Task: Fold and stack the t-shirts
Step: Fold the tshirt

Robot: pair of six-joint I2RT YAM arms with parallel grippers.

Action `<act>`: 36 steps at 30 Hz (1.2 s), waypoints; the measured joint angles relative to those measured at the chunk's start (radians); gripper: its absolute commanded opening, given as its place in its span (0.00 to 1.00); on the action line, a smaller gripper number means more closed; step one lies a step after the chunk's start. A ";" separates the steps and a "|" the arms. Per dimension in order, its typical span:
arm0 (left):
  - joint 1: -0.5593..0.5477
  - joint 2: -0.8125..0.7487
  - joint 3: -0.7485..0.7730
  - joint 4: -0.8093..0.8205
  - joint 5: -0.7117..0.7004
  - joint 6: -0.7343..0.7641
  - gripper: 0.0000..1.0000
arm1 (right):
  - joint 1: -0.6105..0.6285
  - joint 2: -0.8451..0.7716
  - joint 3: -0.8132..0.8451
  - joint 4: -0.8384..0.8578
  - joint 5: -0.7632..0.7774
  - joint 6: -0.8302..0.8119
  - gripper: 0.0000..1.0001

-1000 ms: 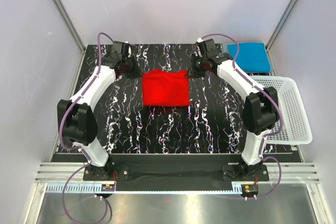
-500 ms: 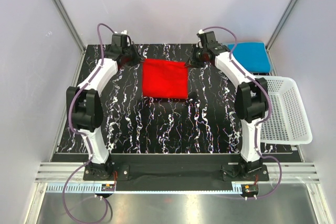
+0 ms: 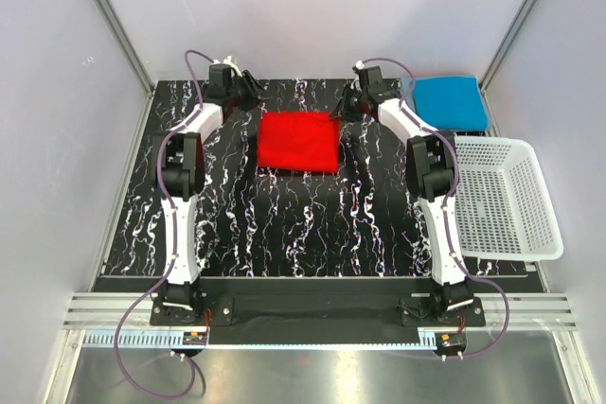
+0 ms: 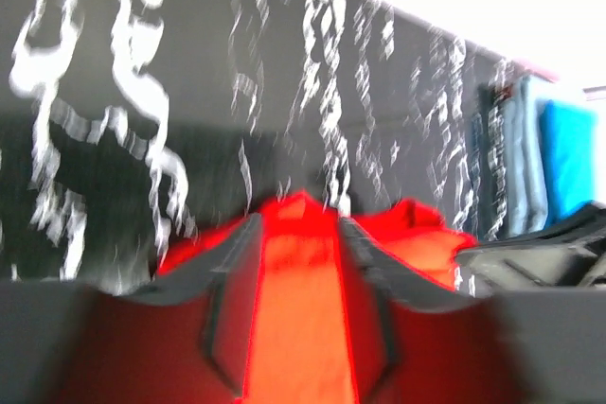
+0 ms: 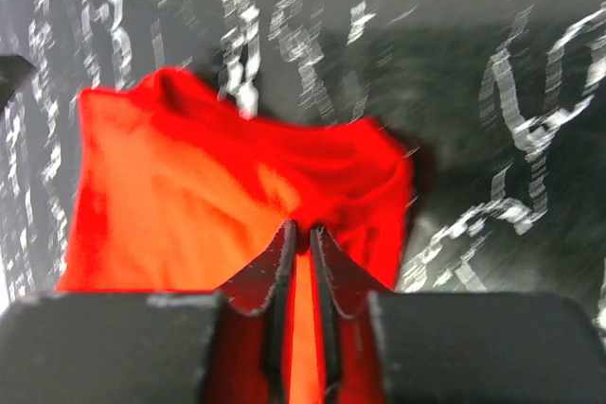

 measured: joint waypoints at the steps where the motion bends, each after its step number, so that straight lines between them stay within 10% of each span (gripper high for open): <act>1: 0.003 0.028 0.026 0.029 0.018 -0.013 0.48 | -0.007 0.012 0.000 0.020 0.003 0.004 0.22; 8: 0.032 0.060 0.073 0.082 0.101 -0.006 0.50 | -0.048 0.023 0.026 0.080 0.026 -0.022 0.64; 22: -0.020 -0.560 -0.599 -0.038 0.064 0.160 0.39 | -0.048 -0.174 -0.305 0.055 -0.182 -0.185 0.63; 36: -0.135 -0.480 -0.719 0.015 0.056 0.209 0.36 | -0.048 -0.188 -0.419 0.028 -0.327 -0.235 0.55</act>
